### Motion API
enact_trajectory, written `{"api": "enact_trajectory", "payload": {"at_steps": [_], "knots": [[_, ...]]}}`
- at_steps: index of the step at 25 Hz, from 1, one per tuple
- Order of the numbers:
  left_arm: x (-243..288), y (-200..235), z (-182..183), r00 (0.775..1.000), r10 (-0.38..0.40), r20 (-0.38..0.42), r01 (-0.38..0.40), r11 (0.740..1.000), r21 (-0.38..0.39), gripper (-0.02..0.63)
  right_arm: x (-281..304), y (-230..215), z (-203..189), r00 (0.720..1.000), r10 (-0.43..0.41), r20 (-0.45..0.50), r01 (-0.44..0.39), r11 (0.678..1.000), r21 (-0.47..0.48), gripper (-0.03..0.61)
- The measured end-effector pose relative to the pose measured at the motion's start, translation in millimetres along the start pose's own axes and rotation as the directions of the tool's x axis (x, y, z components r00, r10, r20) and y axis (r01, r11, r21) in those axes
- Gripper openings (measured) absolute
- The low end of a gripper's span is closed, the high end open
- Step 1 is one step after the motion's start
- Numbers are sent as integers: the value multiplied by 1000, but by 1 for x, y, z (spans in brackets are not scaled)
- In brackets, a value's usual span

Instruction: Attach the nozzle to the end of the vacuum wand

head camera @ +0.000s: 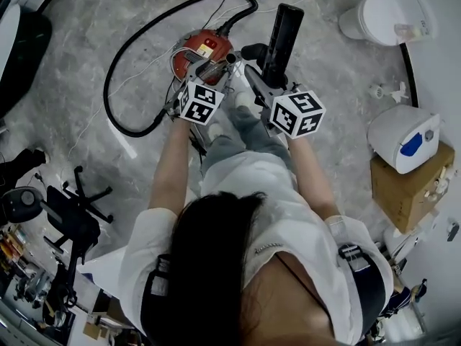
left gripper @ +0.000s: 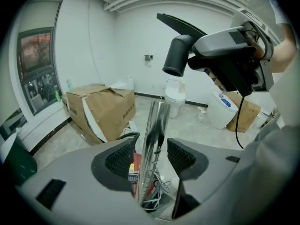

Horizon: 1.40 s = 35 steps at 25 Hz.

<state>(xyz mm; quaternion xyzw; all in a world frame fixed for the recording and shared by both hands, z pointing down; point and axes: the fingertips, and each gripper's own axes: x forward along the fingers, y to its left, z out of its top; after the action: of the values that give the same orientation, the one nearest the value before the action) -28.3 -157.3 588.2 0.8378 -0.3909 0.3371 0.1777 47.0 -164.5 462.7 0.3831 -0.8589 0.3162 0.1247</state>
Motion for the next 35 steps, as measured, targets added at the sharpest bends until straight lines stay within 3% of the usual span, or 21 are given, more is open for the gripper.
{"api": "enact_trajectory", "payload": {"at_steps": [14, 18, 26, 29, 35], "knots": [[31, 2, -5, 998, -35, 61, 34, 999, 15, 221, 0, -3, 0, 1000, 26, 6, -26, 1000, -5, 156], [40, -1, -12, 998, -38, 50, 38, 999, -10, 221, 1, -4, -5, 999, 36, -14, -36, 999, -6, 156], [45, -4, -28, 998, -63, 1, 63, 998, 18, 218, 8, 3, -8, 999, 44, -22, -44, 999, 2, 156], [48, 0, -29, 999, -44, 10, 44, 998, -35, 173, 7, 2, -8, 999, 40, -22, -40, 999, 2, 156], [47, 0, -32, 999, -52, 1, 52, 999, -16, 166, 9, 7, -15, 999, 41, -29, -40, 999, 10, 156]]}}
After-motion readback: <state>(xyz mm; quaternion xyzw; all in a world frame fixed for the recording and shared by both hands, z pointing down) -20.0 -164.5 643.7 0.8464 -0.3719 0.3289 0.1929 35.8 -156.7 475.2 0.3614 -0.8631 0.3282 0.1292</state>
